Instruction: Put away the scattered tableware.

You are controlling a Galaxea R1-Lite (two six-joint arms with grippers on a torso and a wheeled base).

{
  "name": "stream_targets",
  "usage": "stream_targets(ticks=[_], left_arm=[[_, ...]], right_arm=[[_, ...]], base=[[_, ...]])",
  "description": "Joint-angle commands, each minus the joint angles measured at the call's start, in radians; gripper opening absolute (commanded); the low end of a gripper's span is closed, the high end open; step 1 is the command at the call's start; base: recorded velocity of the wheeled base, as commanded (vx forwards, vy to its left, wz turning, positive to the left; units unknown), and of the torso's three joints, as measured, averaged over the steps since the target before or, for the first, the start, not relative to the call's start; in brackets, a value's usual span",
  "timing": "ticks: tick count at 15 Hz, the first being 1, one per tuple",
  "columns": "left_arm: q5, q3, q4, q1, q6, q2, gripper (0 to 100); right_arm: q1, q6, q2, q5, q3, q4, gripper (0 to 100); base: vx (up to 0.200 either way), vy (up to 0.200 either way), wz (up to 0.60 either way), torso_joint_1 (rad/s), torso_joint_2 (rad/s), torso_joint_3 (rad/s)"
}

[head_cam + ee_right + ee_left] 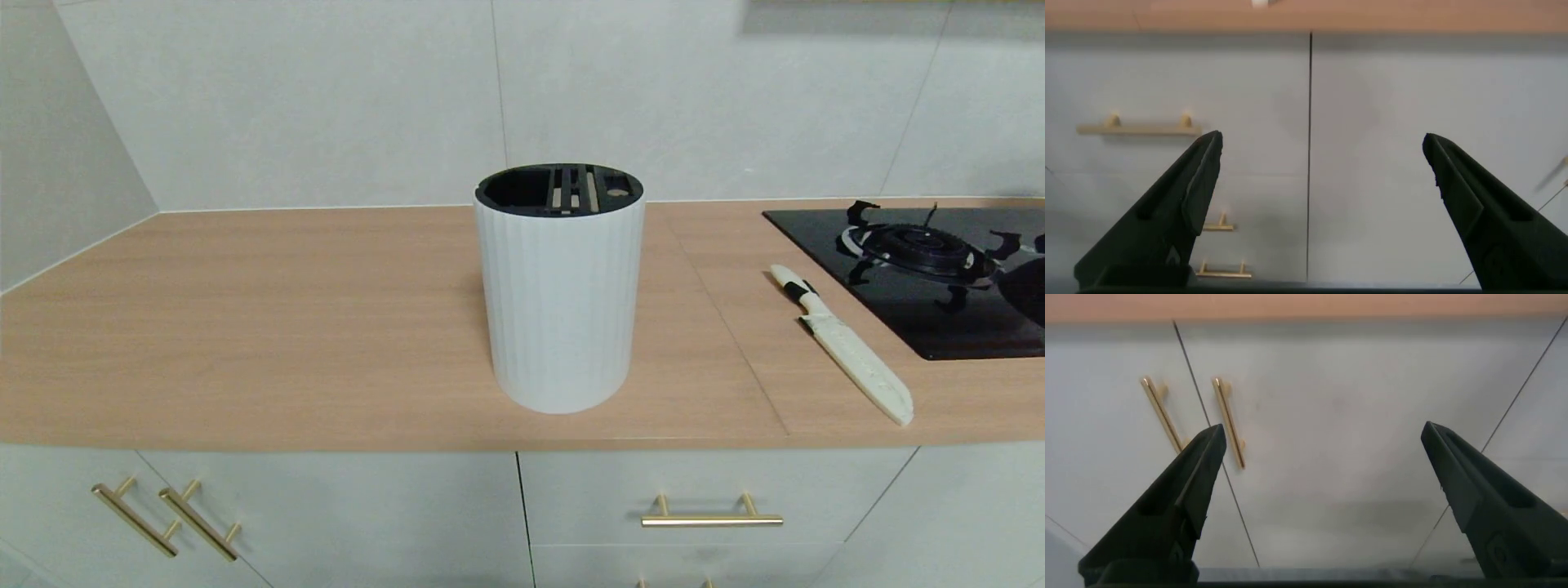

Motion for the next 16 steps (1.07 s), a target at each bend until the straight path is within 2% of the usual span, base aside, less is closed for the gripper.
stream_targets(ticks=[1, 16], left_arm=[[0.002, 0.000, 0.000, 0.000, 0.000, 0.000, 100], [0.000, 0.000, 0.000, 0.000, 0.000, 0.000, 100]], right_arm=[[0.000, -0.001, 0.002, 0.000, 0.000, 0.000, 100], [0.000, -0.001, 0.002, 0.000, 0.001, 0.000, 100]], base=[[0.000, 0.000, 0.00, 0.207, -0.48, -0.276], [0.000, 0.000, 0.00, 0.240, -0.53, -0.291]])
